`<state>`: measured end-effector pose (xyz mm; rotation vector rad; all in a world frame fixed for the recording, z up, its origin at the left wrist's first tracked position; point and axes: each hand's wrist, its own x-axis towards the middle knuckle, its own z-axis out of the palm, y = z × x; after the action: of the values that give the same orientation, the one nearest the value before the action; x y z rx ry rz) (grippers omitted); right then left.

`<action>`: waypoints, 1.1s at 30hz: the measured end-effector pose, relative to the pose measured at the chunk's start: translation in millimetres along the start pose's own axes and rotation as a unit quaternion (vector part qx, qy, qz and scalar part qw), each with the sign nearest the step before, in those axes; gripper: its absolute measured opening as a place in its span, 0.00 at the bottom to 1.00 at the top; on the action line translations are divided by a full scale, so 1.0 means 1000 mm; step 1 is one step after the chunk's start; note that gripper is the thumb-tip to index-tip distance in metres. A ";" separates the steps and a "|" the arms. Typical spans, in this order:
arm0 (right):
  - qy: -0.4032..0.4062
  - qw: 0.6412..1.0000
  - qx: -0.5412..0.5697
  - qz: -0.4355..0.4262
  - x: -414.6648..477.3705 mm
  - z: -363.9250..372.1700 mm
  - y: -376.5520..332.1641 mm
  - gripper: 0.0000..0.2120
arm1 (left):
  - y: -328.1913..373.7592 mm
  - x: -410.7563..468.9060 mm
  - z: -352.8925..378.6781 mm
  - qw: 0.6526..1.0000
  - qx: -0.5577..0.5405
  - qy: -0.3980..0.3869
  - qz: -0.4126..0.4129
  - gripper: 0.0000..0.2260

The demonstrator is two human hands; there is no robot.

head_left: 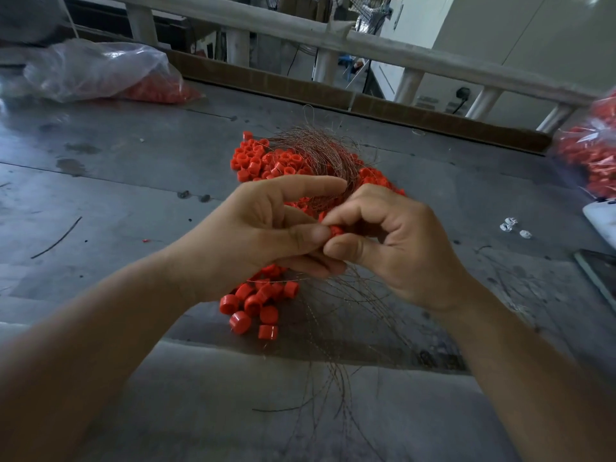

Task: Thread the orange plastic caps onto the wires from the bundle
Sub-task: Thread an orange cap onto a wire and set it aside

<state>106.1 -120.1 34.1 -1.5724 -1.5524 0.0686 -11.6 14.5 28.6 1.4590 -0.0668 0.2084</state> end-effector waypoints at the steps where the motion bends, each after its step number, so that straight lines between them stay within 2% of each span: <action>1: 0.016 1.000 0.012 0.003 -0.001 0.001 0.001 0.09 | 0.000 0.000 0.000 1.000 0.002 0.005 0.001 0.21; 4: 0.091 0.990 0.103 0.037 -0.003 0.003 -0.001 0.13 | -0.002 0.001 0.001 1.000 -0.006 0.015 0.005 0.14; 7: 0.145 0.988 0.046 -0.020 -0.004 0.008 0.000 0.10 | -0.004 0.002 0.001 0.999 -0.008 0.033 0.009 0.10; 9: 0.159 0.986 0.008 -0.040 -0.004 0.011 0.002 0.12 | -0.006 0.003 0.001 0.998 0.003 0.052 0.017 0.10; 17: 0.118 0.984 -0.095 -0.096 -0.003 0.007 0.006 0.09 | -0.006 0.002 0.004 0.993 0.075 0.077 0.044 0.09; 23: 0.096 0.993 -0.014 -0.062 -0.003 0.004 0.007 0.15 | -0.006 0.003 0.001 0.997 0.041 0.057 0.021 0.11; 26: 0.074 0.996 0.018 -0.038 -0.001 0.002 0.006 0.14 | -0.006 0.003 -0.001 0.998 0.044 0.046 0.010 0.16; 30: 0.039 0.993 0.103 0.037 -0.001 0.002 0.005 0.08 | -0.006 0.003 -0.003 0.999 0.053 0.011 -0.003 0.21; 33: -0.003 0.993 0.097 0.063 -0.001 0.000 0.004 0.11 | -0.005 0.002 -0.005 0.998 0.050 -0.023 -0.014 0.24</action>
<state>109.0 -120.4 30.5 -1.5150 -1.4055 0.2864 -9.0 18.9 24.0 1.5631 -0.0746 0.1576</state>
